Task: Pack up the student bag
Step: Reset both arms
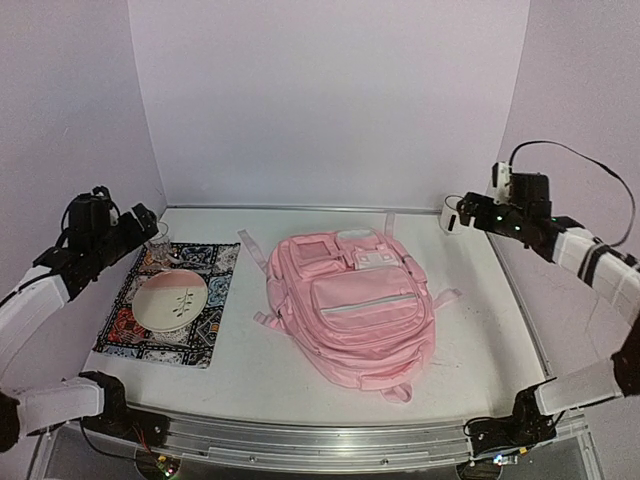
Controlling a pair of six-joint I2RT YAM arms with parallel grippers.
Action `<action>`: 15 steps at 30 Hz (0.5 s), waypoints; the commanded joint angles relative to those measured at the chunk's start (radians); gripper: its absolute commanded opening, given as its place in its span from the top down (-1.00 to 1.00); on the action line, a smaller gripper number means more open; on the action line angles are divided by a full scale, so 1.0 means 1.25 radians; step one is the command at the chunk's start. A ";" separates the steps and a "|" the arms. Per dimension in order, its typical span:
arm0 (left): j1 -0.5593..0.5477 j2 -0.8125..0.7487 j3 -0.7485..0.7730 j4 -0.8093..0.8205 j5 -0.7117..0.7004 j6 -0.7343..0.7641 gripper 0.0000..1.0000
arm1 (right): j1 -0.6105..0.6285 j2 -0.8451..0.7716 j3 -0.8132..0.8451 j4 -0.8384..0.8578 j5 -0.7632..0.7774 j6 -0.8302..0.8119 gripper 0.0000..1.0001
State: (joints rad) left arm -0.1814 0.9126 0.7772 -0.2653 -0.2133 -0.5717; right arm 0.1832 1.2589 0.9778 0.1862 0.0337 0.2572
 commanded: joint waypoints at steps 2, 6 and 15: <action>0.001 -0.209 0.053 -0.095 -0.079 0.042 -0.99 | -0.007 -0.307 -0.109 -0.025 0.101 -0.016 -0.97; 0.001 -0.344 0.050 -0.140 -0.085 0.081 -0.99 | -0.007 -0.490 -0.154 -0.092 0.120 -0.029 -0.96; 0.001 -0.627 -0.001 -0.206 -0.102 0.145 -0.99 | -0.007 -0.797 -0.236 -0.204 0.143 -0.048 -0.96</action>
State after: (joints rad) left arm -0.1822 0.2549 0.8014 -0.4753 -0.3127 -0.4449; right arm 0.1707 0.3660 0.7424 -0.0019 0.1783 0.2168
